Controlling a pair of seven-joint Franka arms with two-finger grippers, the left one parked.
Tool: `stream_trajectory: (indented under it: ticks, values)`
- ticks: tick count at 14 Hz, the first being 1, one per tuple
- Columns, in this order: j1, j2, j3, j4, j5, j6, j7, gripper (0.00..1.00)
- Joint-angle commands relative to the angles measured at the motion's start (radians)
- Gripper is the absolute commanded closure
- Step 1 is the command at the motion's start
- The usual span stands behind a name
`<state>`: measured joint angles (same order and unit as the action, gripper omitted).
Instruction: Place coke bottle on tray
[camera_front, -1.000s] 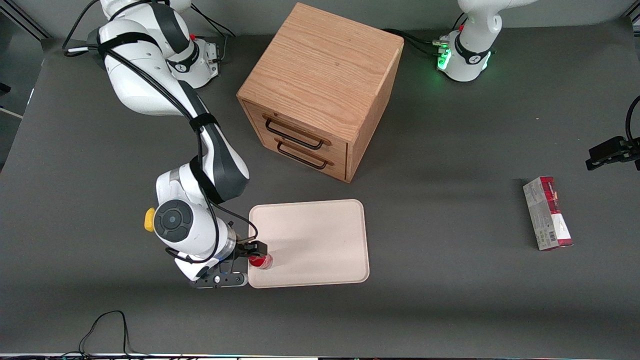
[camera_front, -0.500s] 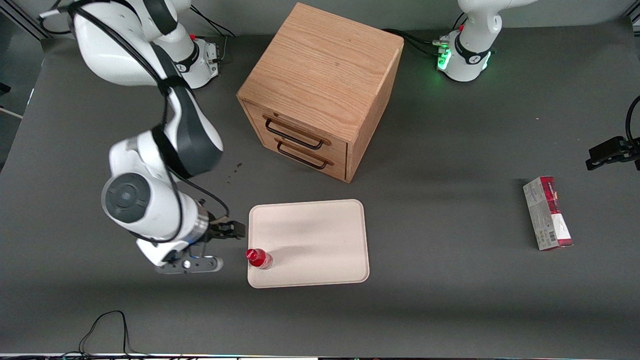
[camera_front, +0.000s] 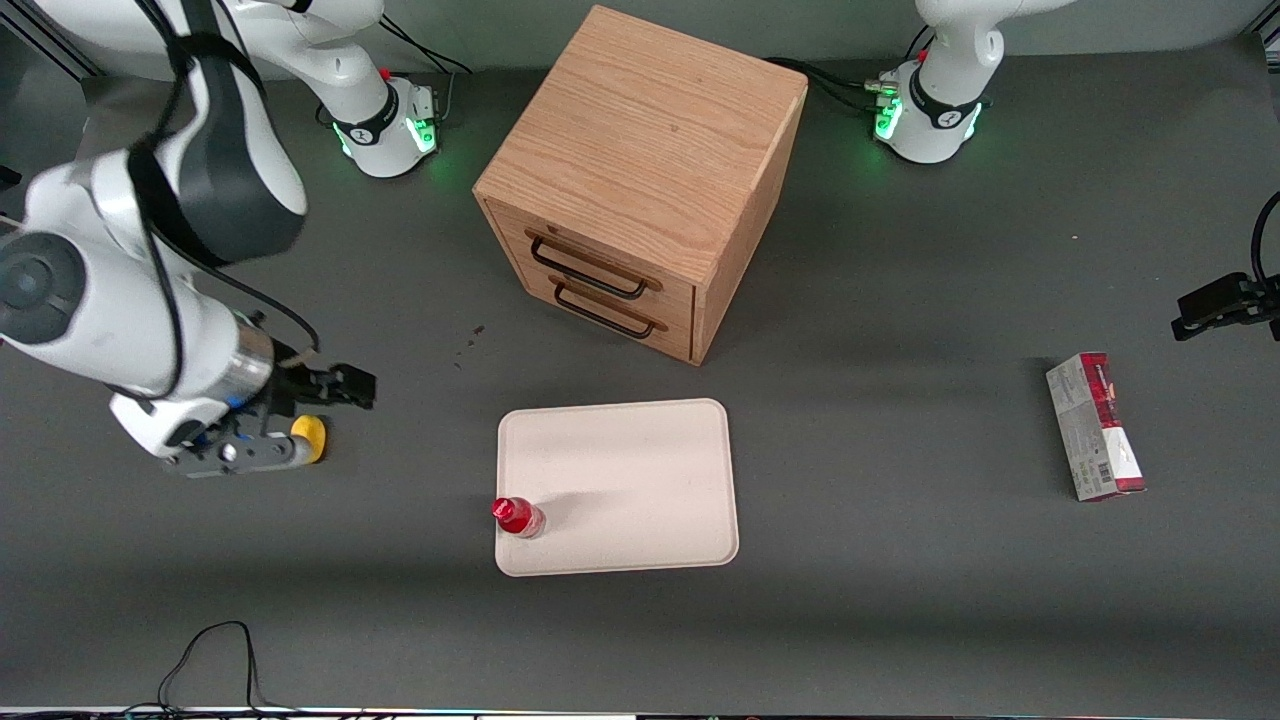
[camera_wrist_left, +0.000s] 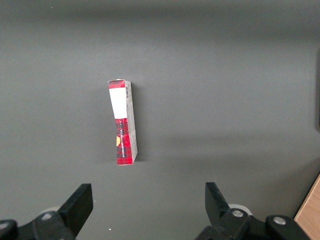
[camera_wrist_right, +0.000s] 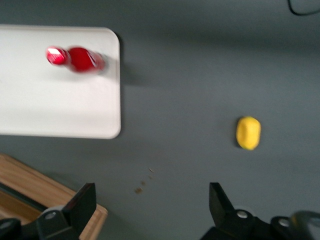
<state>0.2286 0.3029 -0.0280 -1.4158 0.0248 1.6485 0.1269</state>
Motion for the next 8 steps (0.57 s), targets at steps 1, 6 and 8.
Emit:
stream_trajectory:
  ticks: [1, 6, 8]
  values:
    - [0.001, -0.186, -0.050, -0.221, 0.004, 0.034, -0.064, 0.00]
    - [0.000, -0.278, -0.102, -0.281, 0.009, 0.025, -0.087, 0.00]
    - [0.002, -0.275, -0.127, -0.246, 0.009, 0.022, -0.090, 0.00]
